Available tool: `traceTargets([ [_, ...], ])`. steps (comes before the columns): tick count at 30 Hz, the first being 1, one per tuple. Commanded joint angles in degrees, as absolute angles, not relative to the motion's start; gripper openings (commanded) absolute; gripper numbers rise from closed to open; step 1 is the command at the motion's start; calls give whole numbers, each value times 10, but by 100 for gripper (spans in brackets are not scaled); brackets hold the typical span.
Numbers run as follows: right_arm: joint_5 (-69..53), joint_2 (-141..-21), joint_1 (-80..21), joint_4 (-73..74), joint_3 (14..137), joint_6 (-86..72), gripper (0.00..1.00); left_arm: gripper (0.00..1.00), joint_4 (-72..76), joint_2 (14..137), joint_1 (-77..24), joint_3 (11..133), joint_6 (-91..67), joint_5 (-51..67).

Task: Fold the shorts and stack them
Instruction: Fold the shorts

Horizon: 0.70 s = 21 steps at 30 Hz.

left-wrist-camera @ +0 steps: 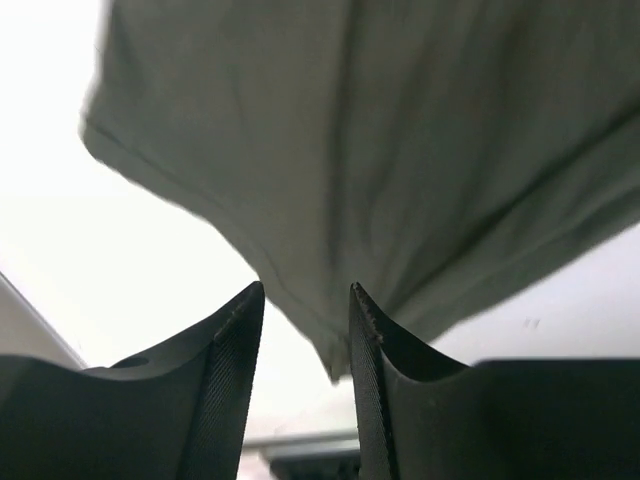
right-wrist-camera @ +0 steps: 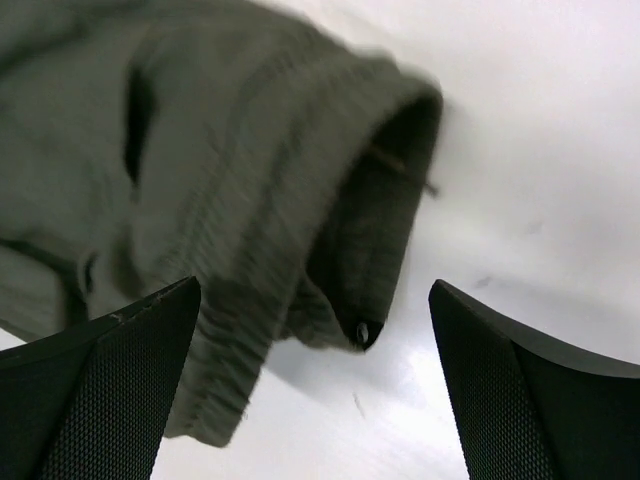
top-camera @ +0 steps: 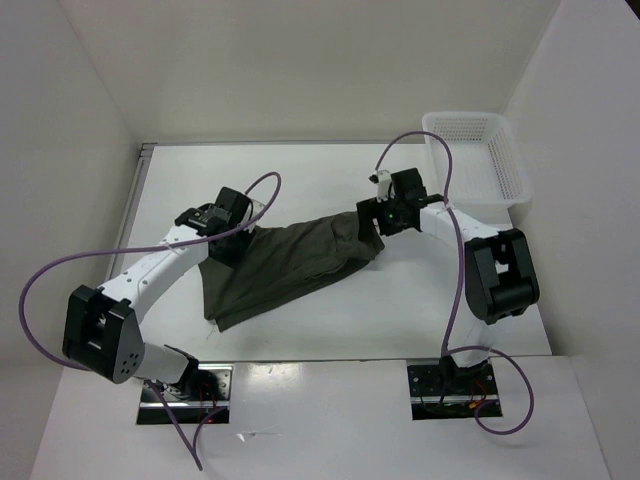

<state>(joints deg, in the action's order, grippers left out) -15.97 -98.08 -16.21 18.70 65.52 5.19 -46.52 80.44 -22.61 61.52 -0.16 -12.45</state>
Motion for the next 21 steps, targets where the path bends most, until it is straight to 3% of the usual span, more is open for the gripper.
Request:
traceTargets([
  [1,-168,-998,-158,179,629,-17,100,47,-434,809,-223,602,0,-103],
  [7,-157,-1029,-158,174,603,-25,99,49,-385,888,-223,529,0,-153],
  [10,-177,-1041,-158,169,603,-33,91,49,-365,934,-218,524,0,-153],
  [14,-188,-1055,-158,162,610,-39,70,49,-338,992,-212,524,0,-158],
  [17,-188,-1061,-158,156,621,-44,27,49,-305,1016,-207,524,0,-170],
  [21,-146,-1061,-158,150,642,-50,0,49,-271,1055,-186,549,0,-182],
])
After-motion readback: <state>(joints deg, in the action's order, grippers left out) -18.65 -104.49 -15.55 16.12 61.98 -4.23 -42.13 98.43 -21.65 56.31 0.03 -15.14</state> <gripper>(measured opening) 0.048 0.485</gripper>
